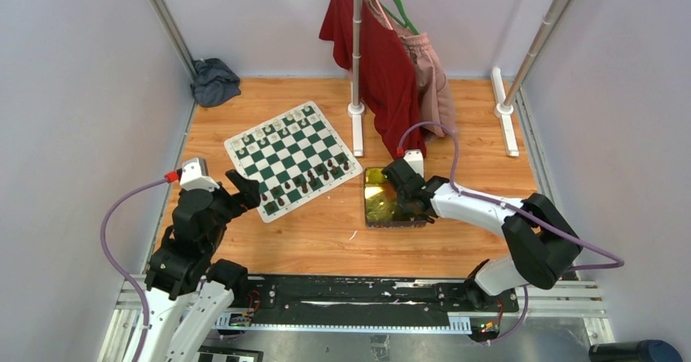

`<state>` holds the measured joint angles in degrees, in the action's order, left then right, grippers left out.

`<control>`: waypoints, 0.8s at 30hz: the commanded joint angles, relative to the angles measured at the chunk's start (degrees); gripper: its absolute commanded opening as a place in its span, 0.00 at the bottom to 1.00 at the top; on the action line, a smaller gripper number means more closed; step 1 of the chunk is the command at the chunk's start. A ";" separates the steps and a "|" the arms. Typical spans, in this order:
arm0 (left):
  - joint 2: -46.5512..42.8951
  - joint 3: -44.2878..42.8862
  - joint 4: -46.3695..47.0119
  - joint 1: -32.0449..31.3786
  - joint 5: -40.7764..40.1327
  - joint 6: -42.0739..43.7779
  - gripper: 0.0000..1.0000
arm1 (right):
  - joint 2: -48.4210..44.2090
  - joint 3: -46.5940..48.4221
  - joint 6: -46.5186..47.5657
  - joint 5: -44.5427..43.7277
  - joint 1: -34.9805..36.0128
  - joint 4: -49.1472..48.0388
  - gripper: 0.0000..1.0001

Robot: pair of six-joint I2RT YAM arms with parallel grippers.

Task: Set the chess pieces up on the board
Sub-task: Pick up the chess piece from the storage box.

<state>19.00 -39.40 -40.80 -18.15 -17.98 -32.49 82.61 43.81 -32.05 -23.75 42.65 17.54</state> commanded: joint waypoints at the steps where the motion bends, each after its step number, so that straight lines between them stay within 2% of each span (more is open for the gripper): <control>1: 0.62 0.59 0.68 -0.48 0.93 1.15 1.00 | 0.65 0.49 -0.20 0.47 -1.19 0.13 0.29; 10: 0.77 0.61 0.65 -0.48 1.01 1.14 1.00 | 0.38 0.70 -0.12 1.02 -1.84 0.06 0.00; 24: 0.33 0.56 0.60 -0.48 0.77 1.13 1.00 | -2.69 0.05 -1.89 8.20 -5.83 -4.14 0.00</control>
<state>19.44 -39.40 -40.80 -18.15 -17.56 -32.23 81.89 43.88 -32.34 -18.57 38.37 15.35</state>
